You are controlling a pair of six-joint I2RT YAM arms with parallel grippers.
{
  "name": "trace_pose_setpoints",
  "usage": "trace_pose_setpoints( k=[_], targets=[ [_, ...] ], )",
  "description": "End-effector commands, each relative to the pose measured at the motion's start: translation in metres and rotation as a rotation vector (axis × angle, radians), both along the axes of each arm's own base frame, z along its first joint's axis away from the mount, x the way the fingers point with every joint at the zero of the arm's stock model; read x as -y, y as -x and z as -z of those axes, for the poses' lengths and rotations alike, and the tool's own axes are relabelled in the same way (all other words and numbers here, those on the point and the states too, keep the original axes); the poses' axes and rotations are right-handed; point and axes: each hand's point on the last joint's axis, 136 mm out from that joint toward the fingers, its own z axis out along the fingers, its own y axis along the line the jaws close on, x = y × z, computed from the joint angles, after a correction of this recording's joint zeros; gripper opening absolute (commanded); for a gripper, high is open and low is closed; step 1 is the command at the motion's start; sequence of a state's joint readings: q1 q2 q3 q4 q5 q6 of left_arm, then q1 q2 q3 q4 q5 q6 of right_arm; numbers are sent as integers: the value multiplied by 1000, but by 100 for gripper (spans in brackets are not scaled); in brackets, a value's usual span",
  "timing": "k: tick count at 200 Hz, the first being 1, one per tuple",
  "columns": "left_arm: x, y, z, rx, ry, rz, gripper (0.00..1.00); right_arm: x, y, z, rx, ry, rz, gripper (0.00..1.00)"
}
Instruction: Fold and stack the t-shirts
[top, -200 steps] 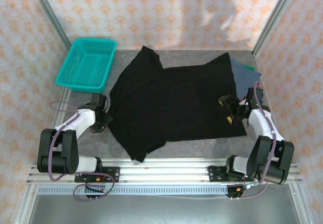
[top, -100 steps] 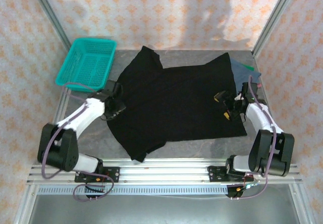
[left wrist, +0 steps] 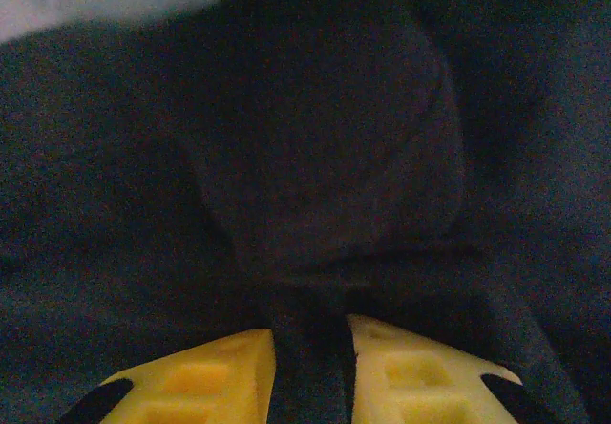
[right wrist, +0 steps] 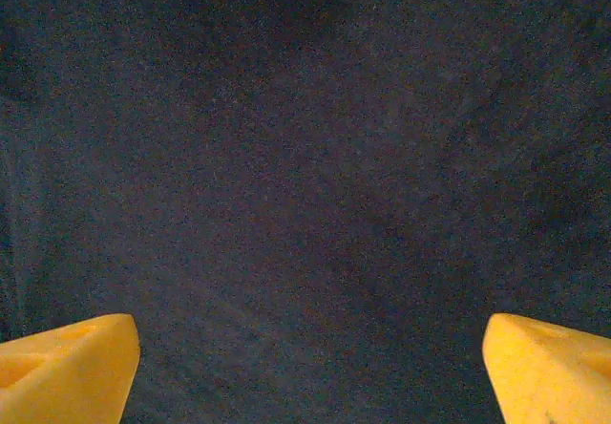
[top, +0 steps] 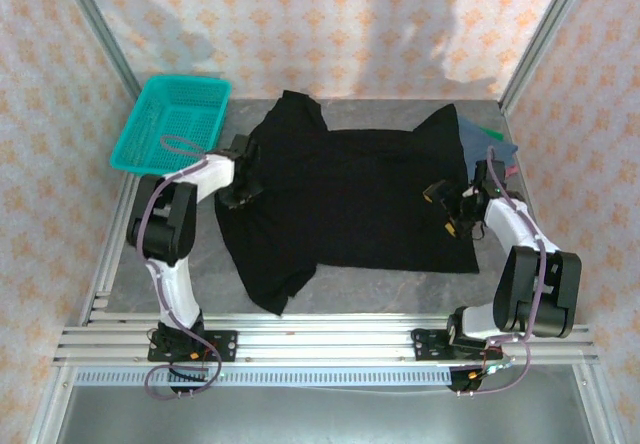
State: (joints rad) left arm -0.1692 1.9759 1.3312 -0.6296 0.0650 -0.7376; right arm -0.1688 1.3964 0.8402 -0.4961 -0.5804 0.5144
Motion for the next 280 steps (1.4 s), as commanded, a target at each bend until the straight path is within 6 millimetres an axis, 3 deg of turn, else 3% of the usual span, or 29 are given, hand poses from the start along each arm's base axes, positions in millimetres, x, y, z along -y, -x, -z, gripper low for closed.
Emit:
trace_pose_setpoints(
  k=[1, 31, 53, 77, 95, 112, 124, 138, 153, 167, 194, 214, 247, 280],
  targets=[
    [-18, -11, 19, -100, -120, 55, 26, 10, -4, -5, -14, 69, -13, 93],
    [-30, -51, 8, -80, -155, 85, 32, 15, -15, -14, -8, 99, -29, 93],
    [-15, -74, -2, -36, -93, 132, 45, 21, -18, -18, -18, 137, -52, 93],
    [9, -81, -49, 92, -10, 157, 63, 32, -10, -26, -37, 202, -84, 94],
    [26, -67, -99, 188, 25, 197, 71, 47, 6, -34, -59, 256, -95, 94],
    [33, -37, -142, 227, 42, 224, 74, 61, 28, -42, -91, 278, -74, 94],
    [37, -9, -161, 241, 73, 235, 76, 66, 46, -44, -126, 291, -55, 94],
    [27, 34, -169, 221, 71, 204, 77, 68, 66, -41, -179, 297, -23, 95],
    [20, 81, -166, 197, 105, 160, 77, 65, 80, -33, -196, 250, 18, 95],
    [21, 121, -149, 151, 167, 113, 77, 63, 87, -23, -206, 205, 52, 95],
    [19, 190, -97, 2, 203, 51, 75, 60, 86, -12, -209, 151, 86, 94],
    [20, 225, -62, -87, 225, 19, 72, 58, 77, -14, -192, 120, 90, 94],
    [23, 243, -27, -144, 244, -6, 63, 58, 71, -13, -182, 110, 94, 93],
    [33, 233, -8, -143, 268, -2, 60, 58, 72, -10, -185, 112, 88, 93]
  ],
)
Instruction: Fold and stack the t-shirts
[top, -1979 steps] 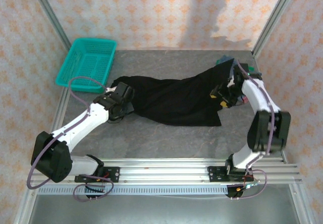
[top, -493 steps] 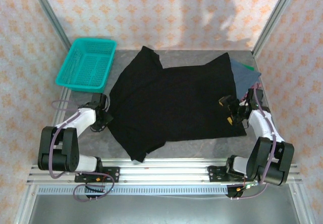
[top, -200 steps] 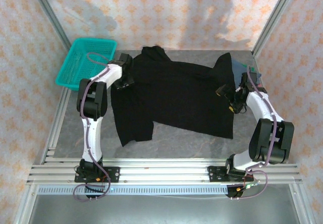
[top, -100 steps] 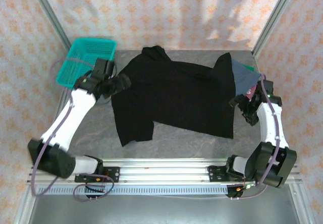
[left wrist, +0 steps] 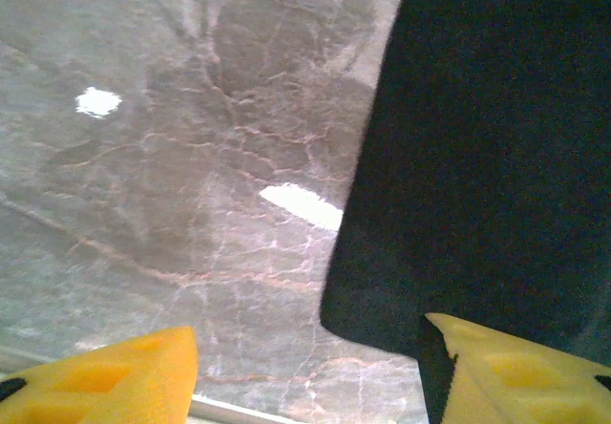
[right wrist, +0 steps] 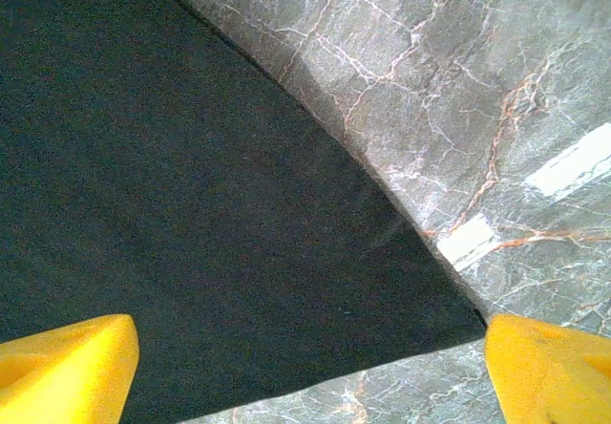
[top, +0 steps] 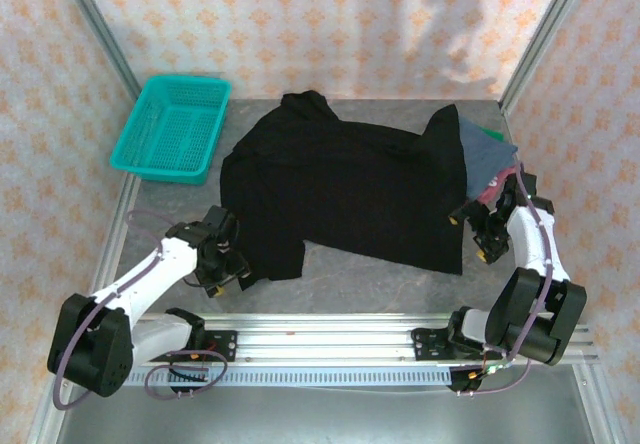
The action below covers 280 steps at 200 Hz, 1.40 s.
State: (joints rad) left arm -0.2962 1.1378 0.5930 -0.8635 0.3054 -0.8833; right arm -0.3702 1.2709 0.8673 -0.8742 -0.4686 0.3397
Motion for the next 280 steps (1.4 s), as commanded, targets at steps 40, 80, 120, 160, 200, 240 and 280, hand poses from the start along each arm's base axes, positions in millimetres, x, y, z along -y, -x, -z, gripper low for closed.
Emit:
trace_pose_setpoints(
  k=[40, 80, 120, 160, 200, 240, 280],
  targets=[
    [26, -23, 21, 22, 75, -7, 53, 8, 3, 3, -17, 42, 13, 93],
    [36, -29, 41, 24, 102, -21, 34, 22, 19, 19, -96, 92, 82, 92],
    [44, -57, 35, 85, 110, -24, 9, 4, 17, 52, -111, -49, 128, 75],
    [38, -52, 26, 84, 79, 18, 0, 6, 11, 65, -103, -55, 144, 57],
    [33, -45, 23, 91, 70, 10, 0, 4, 14, 78, -149, -75, 143, 39],
    [26, -45, 3, 124, 52, 3, 0, 3, 24, 81, -200, -74, 140, 33],
    [25, -46, -9, 148, 63, -6, 0, 4, 34, 57, -190, -38, 152, 50]
  ],
)
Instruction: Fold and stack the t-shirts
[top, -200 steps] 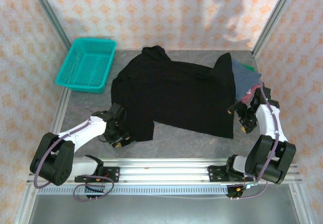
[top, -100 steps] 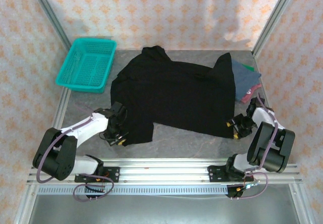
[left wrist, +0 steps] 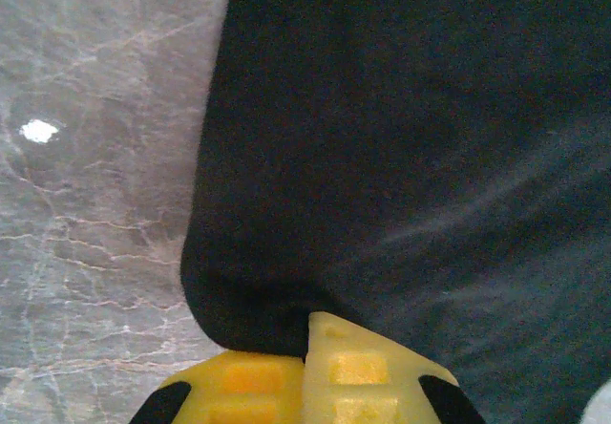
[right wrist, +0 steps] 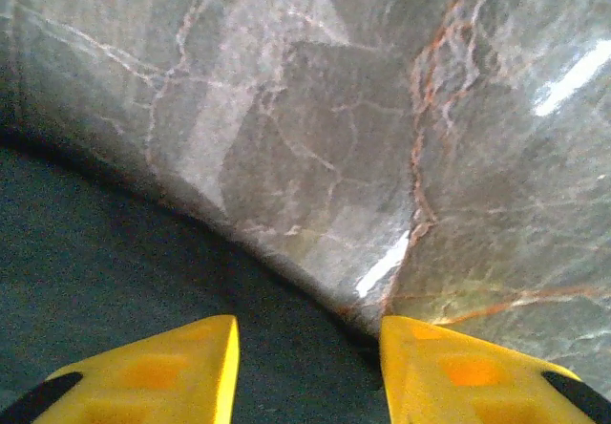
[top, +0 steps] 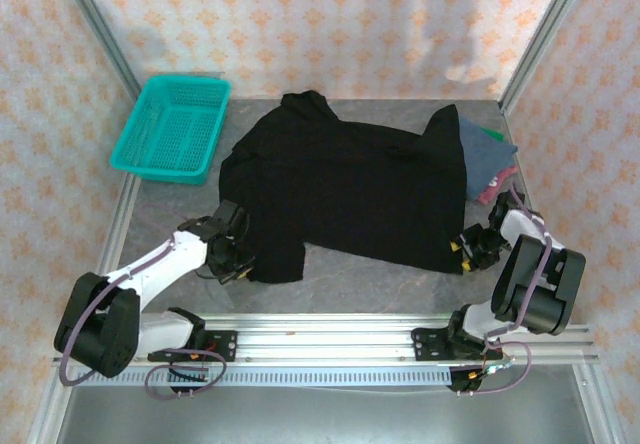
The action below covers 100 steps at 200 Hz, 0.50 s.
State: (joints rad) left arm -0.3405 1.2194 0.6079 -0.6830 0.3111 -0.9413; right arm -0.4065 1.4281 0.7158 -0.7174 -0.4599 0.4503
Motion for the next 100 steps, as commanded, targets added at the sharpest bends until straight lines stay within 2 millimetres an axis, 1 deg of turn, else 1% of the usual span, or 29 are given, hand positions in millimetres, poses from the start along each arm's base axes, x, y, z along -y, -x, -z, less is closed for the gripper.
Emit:
trace_pose_setpoints(
  k=[1, 16, 26, 40, 67, 81, 100],
  targets=[
    [4, -11, -13, 53, 17, 5, 0, 2, 14, -13, -28, 35, 4, 50],
    [3, -10, -13, 54, 18, -1, 0, -3, 22, -17, -34, 24, 5, 50],
    [3, -11, -13, 55, 19, -1, 0, -8, 22, -19, -25, 4, 5, 50],
    [3, -11, -13, 58, 19, -1, 0, -9, 24, -20, -37, -5, 13, 48],
    [4, -12, -14, 59, 22, 0, 0, -13, 27, -16, -74, -3, -6, 44],
    [4, -12, -17, 66, 22, -2, 0, -15, 29, -12, -100, 11, -18, 44],
    [2, -12, -19, 76, 21, -10, 0, -20, 34, -2, -123, -4, -5, 43]
  ],
)
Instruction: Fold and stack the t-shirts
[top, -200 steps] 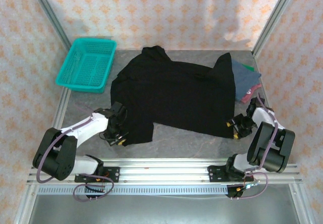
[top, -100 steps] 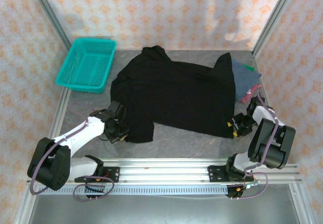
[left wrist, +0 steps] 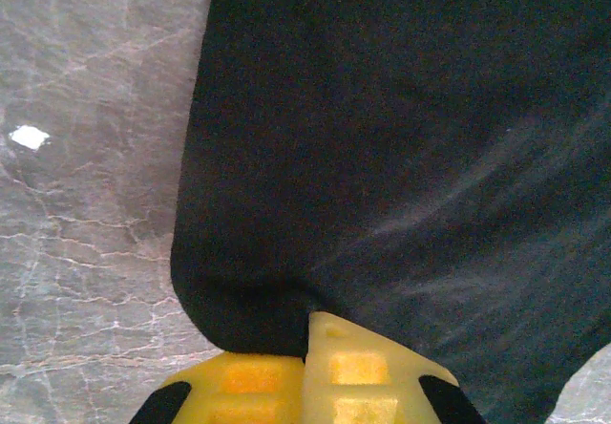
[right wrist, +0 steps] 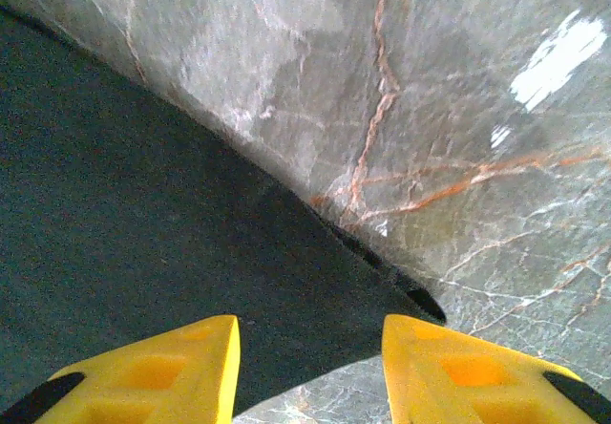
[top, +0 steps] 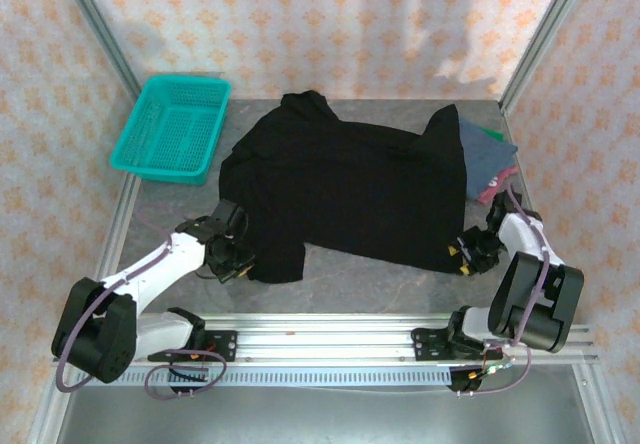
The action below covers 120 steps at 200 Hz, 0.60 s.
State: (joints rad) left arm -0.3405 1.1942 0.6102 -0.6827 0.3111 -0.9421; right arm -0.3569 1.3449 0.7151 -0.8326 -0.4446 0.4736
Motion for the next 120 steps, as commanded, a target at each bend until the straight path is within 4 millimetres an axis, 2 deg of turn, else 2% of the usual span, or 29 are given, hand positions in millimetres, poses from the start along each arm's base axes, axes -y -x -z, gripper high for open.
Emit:
trace_pose_setpoints(
  k=[1, 28, 52, 63, 80, 95, 120],
  targets=[
    [1, -9, -14, 48, 11, -10, 0, -4, 16, 12, -84, -3, 22, 43],
    [0, -9, -16, 56, 12, -17, 0, -1, 24, 30, -120, 23, 38, 42],
    [-3, -9, -19, 63, 10, -23, 0, 10, 5, 35, -86, 60, 74, 41],
    [-6, -9, -22, 68, 7, -27, 0, 16, -4, 36, -78, 81, 81, 34],
    [-12, -5, -29, 66, -3, -35, 0, 20, -14, 36, -73, 86, 86, 12],
    [-20, 1, -36, 72, -19, -48, 0, 21, -15, 30, -66, 88, 89, 0],
    [-35, 11, -50, 94, -41, -84, 0, 20, -2, 14, -66, 114, 69, 0]
  ],
)
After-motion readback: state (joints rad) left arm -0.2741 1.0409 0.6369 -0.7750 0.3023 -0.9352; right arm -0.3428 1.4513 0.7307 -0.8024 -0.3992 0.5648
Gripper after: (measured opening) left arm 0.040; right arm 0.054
